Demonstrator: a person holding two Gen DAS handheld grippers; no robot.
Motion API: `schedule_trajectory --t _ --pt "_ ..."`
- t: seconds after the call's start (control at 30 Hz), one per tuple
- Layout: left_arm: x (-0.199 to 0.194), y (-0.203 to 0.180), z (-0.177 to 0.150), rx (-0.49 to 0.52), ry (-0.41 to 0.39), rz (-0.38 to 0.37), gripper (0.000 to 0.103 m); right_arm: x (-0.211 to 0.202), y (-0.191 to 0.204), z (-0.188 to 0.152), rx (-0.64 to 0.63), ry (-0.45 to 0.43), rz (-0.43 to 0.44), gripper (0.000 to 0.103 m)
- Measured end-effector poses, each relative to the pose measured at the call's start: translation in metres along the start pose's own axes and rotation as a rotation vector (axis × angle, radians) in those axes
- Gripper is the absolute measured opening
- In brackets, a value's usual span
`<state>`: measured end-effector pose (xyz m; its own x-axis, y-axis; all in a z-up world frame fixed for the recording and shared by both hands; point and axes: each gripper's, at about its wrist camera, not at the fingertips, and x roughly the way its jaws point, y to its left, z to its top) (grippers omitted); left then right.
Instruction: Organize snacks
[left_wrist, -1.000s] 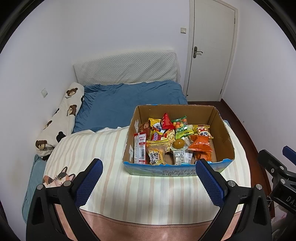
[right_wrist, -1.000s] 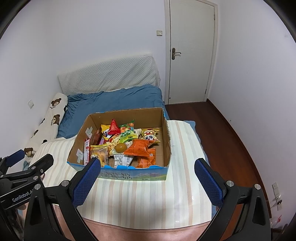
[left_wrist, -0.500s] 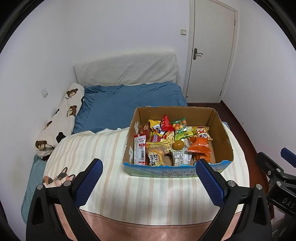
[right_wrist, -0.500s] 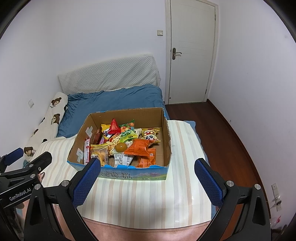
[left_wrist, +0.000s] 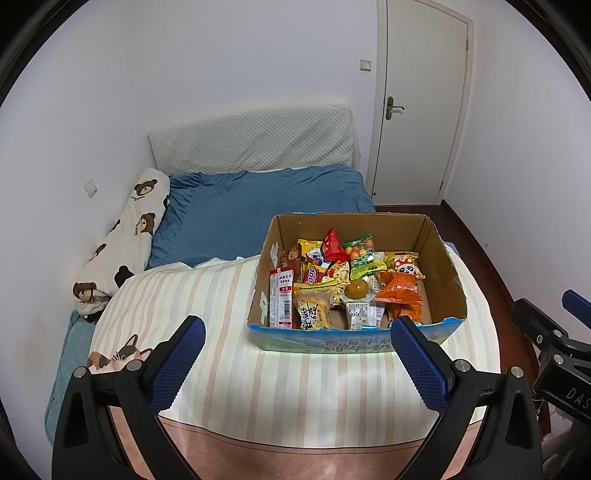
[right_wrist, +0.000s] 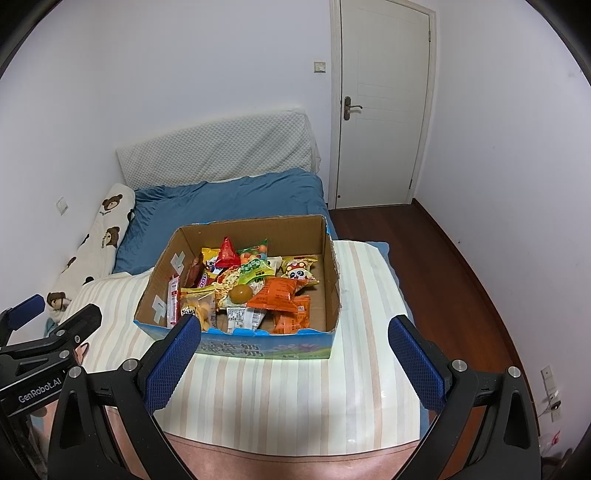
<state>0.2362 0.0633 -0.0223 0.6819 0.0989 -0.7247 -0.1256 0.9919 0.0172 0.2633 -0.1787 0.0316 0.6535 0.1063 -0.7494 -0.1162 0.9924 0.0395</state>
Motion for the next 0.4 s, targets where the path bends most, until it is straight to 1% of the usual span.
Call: schedule_trajectory --t 0.4 --pt "-0.0009 0.0006 -0.0036 -0.007 -0.002 -0.003 0.103 -0.0010 -0.0048 0.0002 -0.004 0.003 -0.001 0.103"
